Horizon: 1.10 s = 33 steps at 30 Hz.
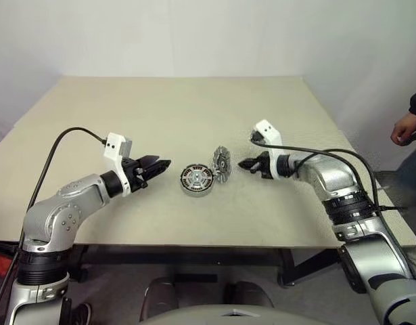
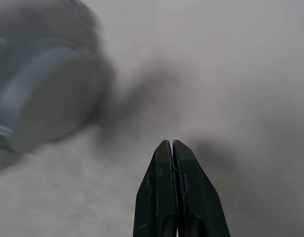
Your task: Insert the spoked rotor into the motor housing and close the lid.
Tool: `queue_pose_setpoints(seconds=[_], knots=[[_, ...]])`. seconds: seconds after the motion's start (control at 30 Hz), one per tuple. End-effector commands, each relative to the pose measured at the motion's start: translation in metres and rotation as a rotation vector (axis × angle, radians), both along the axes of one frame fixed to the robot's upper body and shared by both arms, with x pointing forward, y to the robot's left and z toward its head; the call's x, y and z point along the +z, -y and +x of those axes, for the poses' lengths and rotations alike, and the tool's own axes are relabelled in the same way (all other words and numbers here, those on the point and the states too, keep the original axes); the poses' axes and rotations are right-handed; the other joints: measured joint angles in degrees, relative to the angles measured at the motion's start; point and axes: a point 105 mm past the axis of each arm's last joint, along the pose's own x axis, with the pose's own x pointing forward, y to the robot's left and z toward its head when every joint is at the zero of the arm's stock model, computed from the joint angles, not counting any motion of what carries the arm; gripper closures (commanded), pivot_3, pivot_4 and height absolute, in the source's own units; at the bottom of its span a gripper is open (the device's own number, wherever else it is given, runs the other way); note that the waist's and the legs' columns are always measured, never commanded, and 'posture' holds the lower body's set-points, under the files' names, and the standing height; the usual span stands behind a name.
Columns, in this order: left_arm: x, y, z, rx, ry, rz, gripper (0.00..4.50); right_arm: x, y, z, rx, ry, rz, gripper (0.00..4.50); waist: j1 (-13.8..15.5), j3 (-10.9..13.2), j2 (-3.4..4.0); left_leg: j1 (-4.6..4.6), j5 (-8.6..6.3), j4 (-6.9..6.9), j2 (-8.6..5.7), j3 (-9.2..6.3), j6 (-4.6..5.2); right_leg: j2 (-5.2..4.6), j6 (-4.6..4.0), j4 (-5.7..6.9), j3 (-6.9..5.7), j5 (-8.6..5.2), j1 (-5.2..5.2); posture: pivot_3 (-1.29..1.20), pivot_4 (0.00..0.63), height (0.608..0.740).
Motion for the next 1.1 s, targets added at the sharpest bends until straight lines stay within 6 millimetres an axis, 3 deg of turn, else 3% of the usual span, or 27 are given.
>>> queue_pose_setpoints(seconds=[0.03, 0.33, 0.6, 1.1], knots=[[0.01, -0.001, 0.001, -0.007, 0.037, 0.009, 1.85, 0.027, -0.014, 0.001, 0.072, 0.098, 0.038, 4.48, -0.01, -0.01, 0.01, 0.02, 0.0, 0.0, 0.04, 0.0, 0.0, 0.05, -0.01, 0.01, 0.0, 0.0, 0.0, 0.0, 0.0, 0.74], [0.012, -0.01, 0.004, 0.033, 0.043, 0.019, 1.85, 0.041, -0.057, -0.025, 0.237, 0.087, 0.139, 4.48, 0.23, -0.01, 0.01, 0.0, -0.02, 0.07, 0.01, -0.01, 0.04, 0.0, 0.12, -0.02, 0.0, -0.08, 0.05, 0.0, 0.0, 0.74], [0.014, -0.015, 0.005, 0.064, 0.051, 0.023, 1.85, 0.027, -0.083, -0.025, 0.257, 0.052, 0.143, 4.48, 0.14, -0.01, 0.0, 0.04, -0.01, 0.08, 0.03, -0.01, 0.02, 0.01, 0.15, 0.01, 0.0, -0.1, 0.07, 0.0, 0.0, 0.74], [0.016, -0.034, 0.008, 0.149, 0.058, 0.041, 1.85, 0.001, -0.103, -0.025, 0.23, 0.001, 0.15, 4.48, 0.12, -0.02, -0.01, 0.05, -0.01, 0.11, 0.02, -0.02, 0.02, 0.01, 0.14, 0.05, 0.0, -0.1, 0.07, 0.0, 0.0, 0.74]])
